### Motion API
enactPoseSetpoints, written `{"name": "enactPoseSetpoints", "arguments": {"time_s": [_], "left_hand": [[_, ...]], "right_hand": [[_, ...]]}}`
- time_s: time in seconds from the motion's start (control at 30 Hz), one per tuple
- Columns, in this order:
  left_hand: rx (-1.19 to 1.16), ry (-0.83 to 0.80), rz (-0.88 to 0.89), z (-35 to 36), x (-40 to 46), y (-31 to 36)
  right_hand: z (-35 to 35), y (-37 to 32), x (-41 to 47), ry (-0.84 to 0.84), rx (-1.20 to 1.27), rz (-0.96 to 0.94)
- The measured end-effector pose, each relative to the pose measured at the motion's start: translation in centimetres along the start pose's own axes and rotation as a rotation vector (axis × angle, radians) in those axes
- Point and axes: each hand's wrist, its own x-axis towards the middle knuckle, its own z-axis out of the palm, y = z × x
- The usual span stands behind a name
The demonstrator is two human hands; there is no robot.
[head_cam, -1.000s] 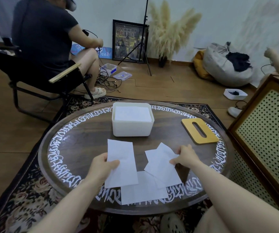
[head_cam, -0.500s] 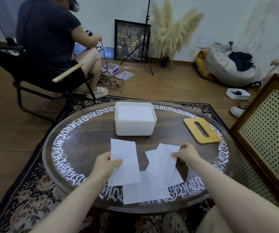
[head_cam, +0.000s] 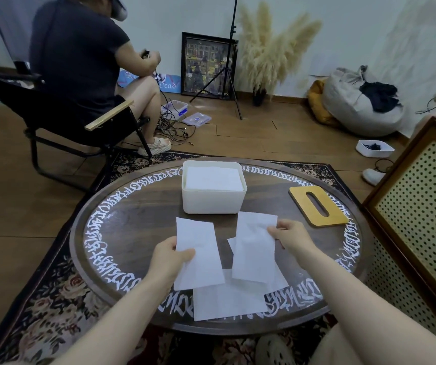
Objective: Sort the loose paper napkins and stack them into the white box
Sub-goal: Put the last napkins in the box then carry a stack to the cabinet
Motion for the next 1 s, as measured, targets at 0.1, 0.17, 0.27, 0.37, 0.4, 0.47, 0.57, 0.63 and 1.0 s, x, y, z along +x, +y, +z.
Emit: {"name": "enactPoseSetpoints", "arguments": {"time_s": [0.1,0.17,0.27,0.37,0.4,0.47,0.57,0.63,1.0], "left_hand": [[0.020,0.017,0.036,0.2,-0.1,0.1],[0.039,0.020,0.048,0.4,-0.2,0.2],[0.057,-0.010,0.036,0.7,-0.4,0.2],[0.058,-0.085,0.015,1.1,-0.6,0.2],[0.056,-0.109,0.005,1.2,-0.7,0.2],[0.045,-0.150,-0.010,1.5,-0.8,0.2],[-0.036,-0.212,-0.050,2.0,-0.9,0.1],[-0.117,-0.263,-0.076,2.2,-1.1,0.0],[-0.218,-0.259,0.003,1.9,-1.1,0.3]], "right_hand": [[-0.4,-0.4,-0.7,-0.006,-0.023,-0.067],[-0.7,-0.6,-1.0,-0.037,0.014,-0.083],[-0.7,-0.7,-1.2,-0.179,0.096,-0.051],[0.0,-0.9,-1.6,-0.281,0.102,-0.024],[0.3,-1.0,-1.8,-0.294,0.119,-0.020],[0.9,-1.3,-2.1,-0.303,0.141,-0.012],[1.8,-1.4,-2.3,-0.306,0.140,-0.011],[2.3,-1.4,-2.4,-0.288,0.126,-0.024],[2.8,-1.9,-4.1,-0.246,0.095,-0.027]]}}
